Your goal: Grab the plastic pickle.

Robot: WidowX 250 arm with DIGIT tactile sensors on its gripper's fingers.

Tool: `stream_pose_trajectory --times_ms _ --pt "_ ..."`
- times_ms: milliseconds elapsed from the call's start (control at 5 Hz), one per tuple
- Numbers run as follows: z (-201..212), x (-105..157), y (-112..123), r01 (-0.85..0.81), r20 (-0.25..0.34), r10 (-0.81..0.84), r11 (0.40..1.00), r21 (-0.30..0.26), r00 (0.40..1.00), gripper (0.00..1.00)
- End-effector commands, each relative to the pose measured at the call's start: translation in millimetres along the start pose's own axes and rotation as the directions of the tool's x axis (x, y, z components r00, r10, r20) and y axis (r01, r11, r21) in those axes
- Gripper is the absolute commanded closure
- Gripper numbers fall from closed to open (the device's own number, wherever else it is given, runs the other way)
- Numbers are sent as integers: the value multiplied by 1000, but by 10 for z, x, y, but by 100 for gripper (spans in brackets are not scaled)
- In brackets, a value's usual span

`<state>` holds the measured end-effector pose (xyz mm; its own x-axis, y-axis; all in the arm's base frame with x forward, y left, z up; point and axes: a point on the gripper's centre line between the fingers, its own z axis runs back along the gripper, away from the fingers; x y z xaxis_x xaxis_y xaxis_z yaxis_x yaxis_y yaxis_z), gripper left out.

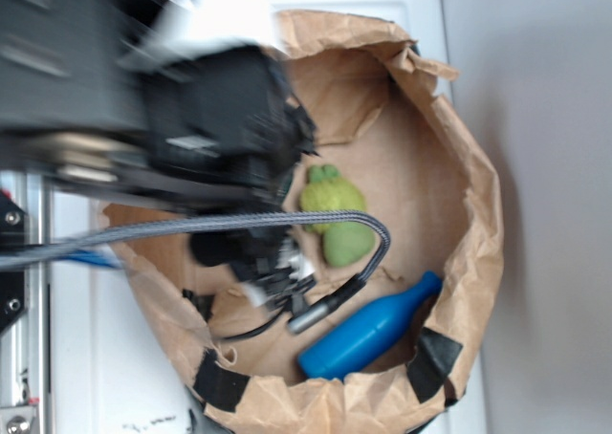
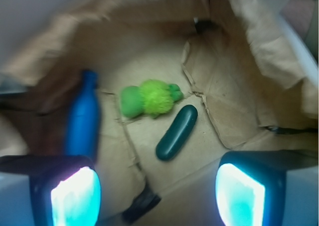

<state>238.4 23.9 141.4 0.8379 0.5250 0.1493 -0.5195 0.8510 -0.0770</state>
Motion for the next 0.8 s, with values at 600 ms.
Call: stream_pose_trajectory --times_ms 600 --pt "-1026 461 158 -28 94 23 999 45 995 0"
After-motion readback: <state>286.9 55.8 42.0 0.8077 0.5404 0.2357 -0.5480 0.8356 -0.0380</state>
